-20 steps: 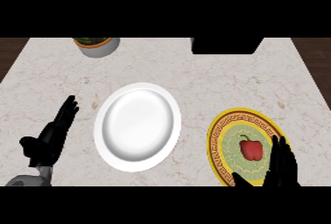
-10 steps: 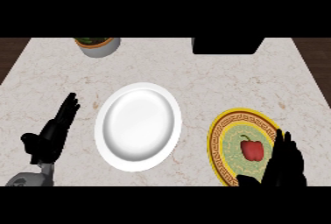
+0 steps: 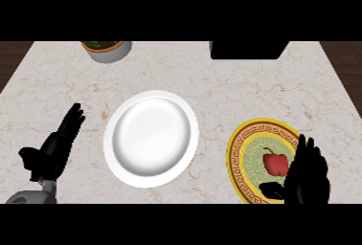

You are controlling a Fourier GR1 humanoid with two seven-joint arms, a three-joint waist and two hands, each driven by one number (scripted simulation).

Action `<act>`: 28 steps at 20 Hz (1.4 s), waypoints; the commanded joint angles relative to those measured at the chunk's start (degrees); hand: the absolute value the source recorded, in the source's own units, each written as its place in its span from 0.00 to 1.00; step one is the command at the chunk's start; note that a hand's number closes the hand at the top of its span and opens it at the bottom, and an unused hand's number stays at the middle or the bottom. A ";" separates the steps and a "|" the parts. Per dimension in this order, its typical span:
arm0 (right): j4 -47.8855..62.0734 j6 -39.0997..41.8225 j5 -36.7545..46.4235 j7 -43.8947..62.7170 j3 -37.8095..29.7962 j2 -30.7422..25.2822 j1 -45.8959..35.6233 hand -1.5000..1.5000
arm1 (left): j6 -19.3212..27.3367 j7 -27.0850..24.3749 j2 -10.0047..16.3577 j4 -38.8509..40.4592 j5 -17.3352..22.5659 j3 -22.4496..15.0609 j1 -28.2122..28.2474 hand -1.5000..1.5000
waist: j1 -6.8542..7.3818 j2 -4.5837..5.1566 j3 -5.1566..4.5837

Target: Pick the bell pepper from the plate and place it in the plate

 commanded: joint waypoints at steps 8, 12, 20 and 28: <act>12.25 -3.31 -0.15 -0.34 -5.34 -0.35 -6.48 0.00 | -0.71 -2.87 -5.00 5.00 -5.16 1.35 -2.31 0.50 | -0.05 0.05 0.01; 11.82 1.39 -6.35 -6.02 -5.70 -2.72 -7.00 1.00 | -1.36 1.40 -3.96 -3.09 -4.10 1.38 1.58 0.50 | 0.26 -0.03 0.03; 19.55 -7.33 -3.69 -10.67 -4.53 -2.08 -6.91 1.00 | -2.75 1.37 -3.45 0.91 -4.64 4.07 -2.35 0.50 | 0.02 0.06 0.02; 11.43 2.50 -15.49 -29.58 1.34 -9.62 -2.19 1.00 | -4.07 1.66 -3.27 -1.38 -4.27 3.76 0.25 0.50 | 0.22 -0.10 0.05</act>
